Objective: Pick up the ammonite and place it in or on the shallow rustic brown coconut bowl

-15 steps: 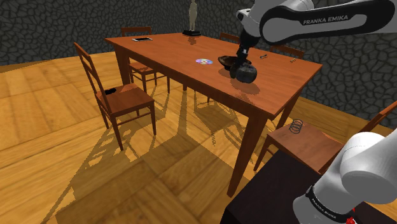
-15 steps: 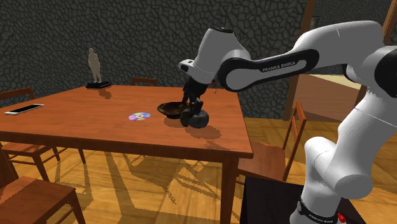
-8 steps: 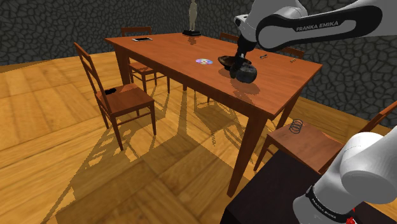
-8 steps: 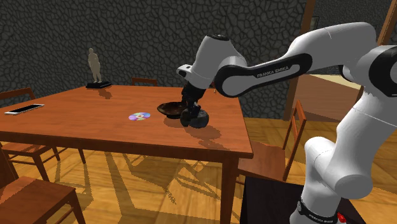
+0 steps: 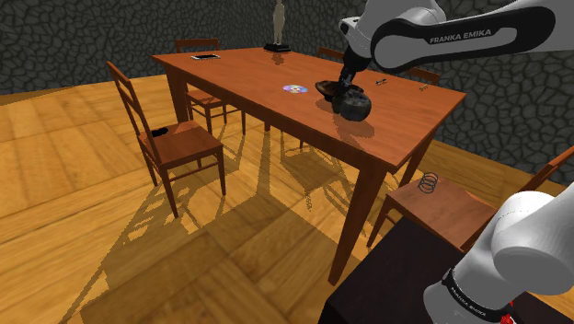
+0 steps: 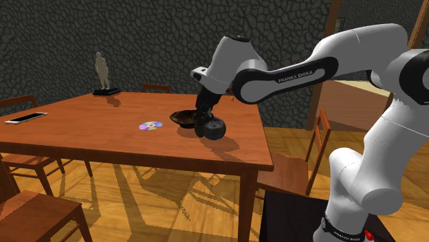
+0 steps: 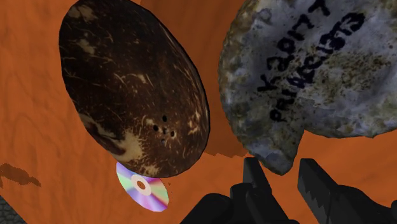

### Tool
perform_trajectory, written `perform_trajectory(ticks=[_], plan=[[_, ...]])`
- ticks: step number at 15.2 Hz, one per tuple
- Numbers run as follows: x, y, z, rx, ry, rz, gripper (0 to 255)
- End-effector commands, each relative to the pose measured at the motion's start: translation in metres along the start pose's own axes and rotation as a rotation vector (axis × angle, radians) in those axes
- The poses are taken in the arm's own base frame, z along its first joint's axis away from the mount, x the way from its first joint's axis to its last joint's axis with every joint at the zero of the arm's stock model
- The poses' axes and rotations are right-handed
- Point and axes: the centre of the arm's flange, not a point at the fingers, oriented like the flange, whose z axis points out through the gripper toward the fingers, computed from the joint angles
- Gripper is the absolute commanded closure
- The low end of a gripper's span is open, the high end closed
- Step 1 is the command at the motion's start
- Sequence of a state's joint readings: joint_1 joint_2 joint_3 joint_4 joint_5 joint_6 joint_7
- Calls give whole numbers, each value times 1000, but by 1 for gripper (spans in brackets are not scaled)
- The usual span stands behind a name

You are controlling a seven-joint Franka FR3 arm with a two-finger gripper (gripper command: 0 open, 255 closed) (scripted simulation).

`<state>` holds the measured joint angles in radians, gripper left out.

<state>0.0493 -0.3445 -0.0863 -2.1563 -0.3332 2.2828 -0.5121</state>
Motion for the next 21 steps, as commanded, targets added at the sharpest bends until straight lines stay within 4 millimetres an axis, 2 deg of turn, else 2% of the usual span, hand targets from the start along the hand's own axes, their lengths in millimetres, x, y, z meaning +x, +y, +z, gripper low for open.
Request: perform_trajectory(ticks=[1, 5, 6, 12, 13, 14, 17, 21], plan=[[-4, -3, 7, 18, -27, -1, 255], [-3, 1, 5, 18, -27, 0, 255], [-3, -3, 7, 18, -27, 0, 255], [4, 12, -20, 18, -27, 0, 255], [3, 9, -15, 17, -26, 0, 255], [3, 9, -15, 17, -26, 0, 0], [1, -46, -21, -146, -177, -69, 0], [-9, -120, -15, -365, -378, -161, 0]])
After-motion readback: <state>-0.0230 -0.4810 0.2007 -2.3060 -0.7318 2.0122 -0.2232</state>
